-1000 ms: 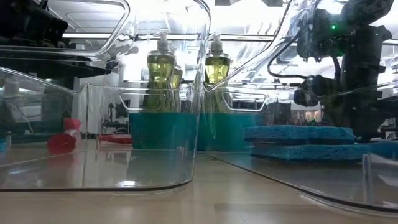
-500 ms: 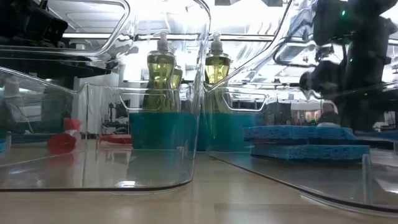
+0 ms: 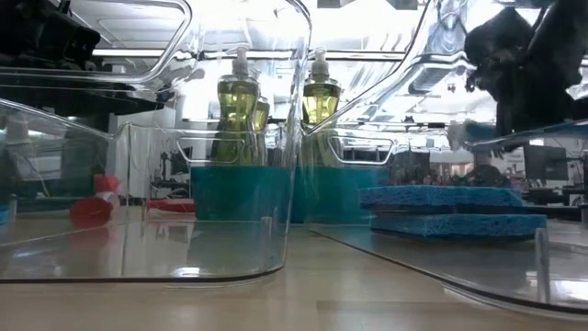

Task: Pick & Place Kitchen Sink Supplies
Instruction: Put the blue dish brush into the left transparent bin

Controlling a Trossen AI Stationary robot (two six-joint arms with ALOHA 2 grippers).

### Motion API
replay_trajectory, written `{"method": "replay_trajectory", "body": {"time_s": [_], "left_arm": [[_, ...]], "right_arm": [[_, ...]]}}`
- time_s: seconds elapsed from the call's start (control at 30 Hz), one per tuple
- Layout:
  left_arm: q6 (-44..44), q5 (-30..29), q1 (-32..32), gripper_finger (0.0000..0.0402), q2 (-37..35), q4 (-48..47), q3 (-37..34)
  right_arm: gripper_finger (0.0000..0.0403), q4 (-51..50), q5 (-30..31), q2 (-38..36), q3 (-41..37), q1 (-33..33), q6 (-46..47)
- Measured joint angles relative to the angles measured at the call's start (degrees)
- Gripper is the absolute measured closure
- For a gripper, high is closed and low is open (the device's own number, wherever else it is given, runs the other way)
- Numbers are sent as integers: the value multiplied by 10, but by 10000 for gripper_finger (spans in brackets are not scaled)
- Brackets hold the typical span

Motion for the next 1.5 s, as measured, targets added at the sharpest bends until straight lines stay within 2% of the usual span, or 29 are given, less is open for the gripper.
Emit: {"method": "replay_trajectory", "body": {"time_s": [0.33, 0.83, 1.1, 1.37, 1.5], "left_arm": [[0, 0, 0, 57, 0, 0, 0], [0, 0, 0, 57, 0, 0, 0], [0, 0, 0, 57, 0, 0, 0], [0, 0, 0, 57, 0, 0, 0], [13, -7, 0, 57, 0, 0, 0]], "right_arm": [[338, 31, 47, -46, 7, 31, -66], [340, -5, 150, -45, 203, 67, -369], [335, 0, 166, -45, 252, 67, -500], [338, 145, 189, -42, 230, 67, -594], [338, 202, 205, -27, 227, 67, -613]]}}
